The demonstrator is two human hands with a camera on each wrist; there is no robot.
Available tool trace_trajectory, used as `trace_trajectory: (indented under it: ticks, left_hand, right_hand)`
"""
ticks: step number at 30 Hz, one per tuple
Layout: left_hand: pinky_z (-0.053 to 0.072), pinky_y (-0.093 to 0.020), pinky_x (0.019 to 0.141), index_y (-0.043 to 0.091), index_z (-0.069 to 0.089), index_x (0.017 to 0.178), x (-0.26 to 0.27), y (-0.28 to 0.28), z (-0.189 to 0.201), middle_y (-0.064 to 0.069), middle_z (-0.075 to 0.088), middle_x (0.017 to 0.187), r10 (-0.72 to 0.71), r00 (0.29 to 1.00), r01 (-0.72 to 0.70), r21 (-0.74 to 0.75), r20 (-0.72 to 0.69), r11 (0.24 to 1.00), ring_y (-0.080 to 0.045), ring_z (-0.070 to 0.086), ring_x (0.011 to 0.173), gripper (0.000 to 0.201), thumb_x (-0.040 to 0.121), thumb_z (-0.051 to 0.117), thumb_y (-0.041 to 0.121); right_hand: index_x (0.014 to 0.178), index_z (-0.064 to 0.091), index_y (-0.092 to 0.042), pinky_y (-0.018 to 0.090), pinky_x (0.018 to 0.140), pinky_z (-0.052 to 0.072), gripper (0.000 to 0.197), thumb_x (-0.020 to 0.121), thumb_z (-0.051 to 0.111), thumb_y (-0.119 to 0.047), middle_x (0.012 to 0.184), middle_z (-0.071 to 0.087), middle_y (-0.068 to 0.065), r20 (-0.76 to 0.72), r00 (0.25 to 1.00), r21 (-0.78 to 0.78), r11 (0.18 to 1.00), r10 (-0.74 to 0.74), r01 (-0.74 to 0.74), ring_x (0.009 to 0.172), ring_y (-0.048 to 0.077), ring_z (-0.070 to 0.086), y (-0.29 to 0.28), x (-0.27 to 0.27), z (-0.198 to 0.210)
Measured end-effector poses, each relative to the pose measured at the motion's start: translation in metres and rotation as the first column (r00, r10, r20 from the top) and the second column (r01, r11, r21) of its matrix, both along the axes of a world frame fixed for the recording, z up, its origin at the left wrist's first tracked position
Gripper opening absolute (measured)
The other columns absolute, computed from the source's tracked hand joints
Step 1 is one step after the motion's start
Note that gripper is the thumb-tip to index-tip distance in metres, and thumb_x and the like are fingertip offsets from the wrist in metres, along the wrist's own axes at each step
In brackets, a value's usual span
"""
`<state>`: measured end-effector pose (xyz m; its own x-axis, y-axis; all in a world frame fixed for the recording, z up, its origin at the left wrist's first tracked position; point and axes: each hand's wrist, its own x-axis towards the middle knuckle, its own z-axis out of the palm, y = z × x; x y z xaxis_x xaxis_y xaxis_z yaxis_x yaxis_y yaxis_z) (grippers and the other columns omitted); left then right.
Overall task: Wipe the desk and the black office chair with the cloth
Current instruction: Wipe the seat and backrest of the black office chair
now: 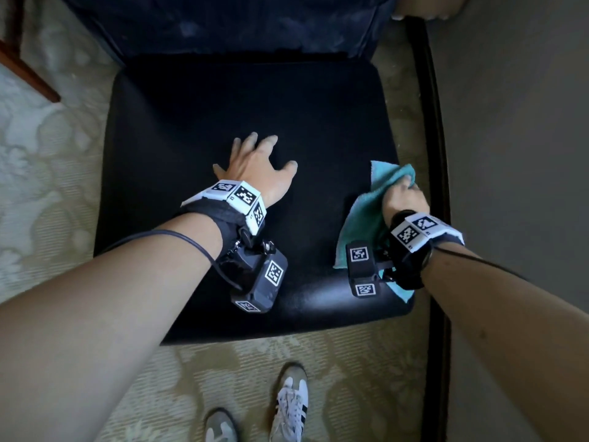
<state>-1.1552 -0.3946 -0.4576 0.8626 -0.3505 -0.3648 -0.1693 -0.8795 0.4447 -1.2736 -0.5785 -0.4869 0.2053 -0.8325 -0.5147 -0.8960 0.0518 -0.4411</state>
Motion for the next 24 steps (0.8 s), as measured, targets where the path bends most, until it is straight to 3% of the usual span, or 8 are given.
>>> trace_trajectory:
  ticks: [4, 8, 12, 15, 17, 20, 22, 24]
  left_hand:
    - [0.007, -0.059, 0.115, 0.034, 0.027, 0.148, 0.019, -0.005, -0.006, 0.008, 0.014, 0.160, 0.022, 1.000, -0.022, -0.028, 0.000, 0.999, -0.016, 0.003, 0.148, 0.063, 0.091, 0.049, 0.052]
    - [0.003, -0.059, 0.116, 0.035, 0.023, 0.149, 0.055, -0.011, -0.007, 0.008, 0.014, 0.160, 0.026, 0.999, -0.024, -0.063, 0.031, 0.998, -0.015, 0.002, 0.148, 0.060, 0.094, 0.042, 0.051]
    - [0.001, -0.058, 0.116, 0.034, 0.025, 0.149, 0.107, -0.028, -0.005, 0.008, 0.015, 0.160, 0.010, 0.995, 0.001, -0.109, 0.099, 0.994, -0.014, 0.003, 0.148, 0.058, 0.095, 0.041, 0.050]
    - [0.005, -0.056, 0.116, 0.031, 0.033, 0.146, 0.137, -0.028, -0.007, 0.007, 0.023, 0.158, 0.050, 0.992, -0.031, -0.157, 0.119, 0.987, -0.015, 0.009, 0.148, 0.054, 0.095, 0.044, 0.045]
    - [0.014, -0.053, 0.116, 0.025, 0.043, 0.141, 0.154, -0.019, -0.011, 0.003, 0.035, 0.152, 0.060, 0.983, -0.026, -0.189, 0.175, 0.982, -0.018, 0.022, 0.144, 0.048, 0.095, 0.047, 0.039]
    - [0.036, -0.039, 0.103, 0.012, 0.062, 0.120, 0.174, 0.001, -0.018, -0.011, 0.058, 0.125, 0.168, 0.944, -0.085, -0.281, 0.286, 0.956, -0.030, 0.049, 0.120, 0.033, 0.091, 0.051, 0.025]
    - [0.039, -0.036, 0.090, 0.009, 0.068, 0.101, 0.185, 0.013, -0.020, -0.017, 0.061, 0.105, 0.262, 0.911, -0.155, -0.325, 0.318, 0.933, -0.035, 0.054, 0.105, 0.028, 0.084, 0.050, 0.021]
    - [0.038, -0.034, 0.083, 0.008, 0.068, 0.089, 0.194, 0.024, -0.021, -0.018, 0.063, 0.094, 0.340, 0.884, -0.229, -0.337, 0.321, 0.913, -0.036, 0.057, 0.096, 0.023, 0.079, 0.049, 0.018]
  right_hand:
    - [0.148, 0.031, -0.013, 0.040, 0.109, 0.027, 0.052, 0.104, 0.015, -0.036, 0.148, 0.038, 0.016, 0.018, 0.999, -0.072, 0.997, 0.042, -0.040, 0.133, 0.034, 0.038, -0.006, 0.036, -0.008]
    - [0.150, 0.029, -0.024, 0.049, 0.111, 0.025, 0.053, 0.102, 0.016, -0.042, 0.148, 0.037, 0.010, 0.000, 1.000, -0.121, 0.992, 0.025, -0.025, 0.133, 0.036, 0.036, -0.014, 0.073, -0.016]
    - [0.152, 0.020, -0.029, 0.049, 0.113, 0.022, 0.052, 0.102, 0.012, -0.037, 0.155, 0.026, 0.003, -0.040, 0.987, -0.172, 0.972, 0.153, -0.158, 0.138, 0.030, 0.029, -0.029, 0.123, -0.014]
    - [0.152, 0.013, -0.036, 0.046, 0.117, 0.011, 0.051, 0.102, 0.013, -0.039, 0.160, 0.014, -0.006, -0.040, 0.977, -0.208, 0.955, 0.207, -0.211, 0.145, 0.021, 0.016, -0.028, 0.164, -0.012]
    - [0.152, 0.008, -0.038, 0.048, 0.118, 0.002, 0.050, 0.103, 0.016, -0.039, 0.161, 0.003, -0.010, -0.099, 0.954, -0.247, 0.921, 0.284, -0.300, 0.148, 0.016, 0.001, -0.015, 0.188, -0.011]
    - [0.152, 0.006, -0.037, 0.049, 0.118, -0.007, 0.050, 0.104, 0.019, -0.038, 0.161, -0.003, -0.010, -0.114, 0.817, -0.272, 0.773, 0.565, -0.573, 0.148, 0.016, -0.009, 0.033, 0.218, -0.015]
    - [0.153, 0.005, -0.035, 0.050, 0.117, -0.010, 0.050, 0.104, 0.017, -0.037, 0.161, -0.005, -0.009, -0.093, 0.616, -0.245, 0.582, 0.782, -0.776, 0.148, 0.017, -0.012, 0.083, 0.232, -0.016]
    - [0.153, 0.010, -0.033, 0.046, 0.116, -0.015, 0.049, 0.105, 0.017, -0.035, 0.161, -0.004, -0.009, 0.015, 0.437, -0.212, 0.430, 0.899, -0.878, 0.147, 0.015, -0.015, 0.125, 0.239, -0.014]
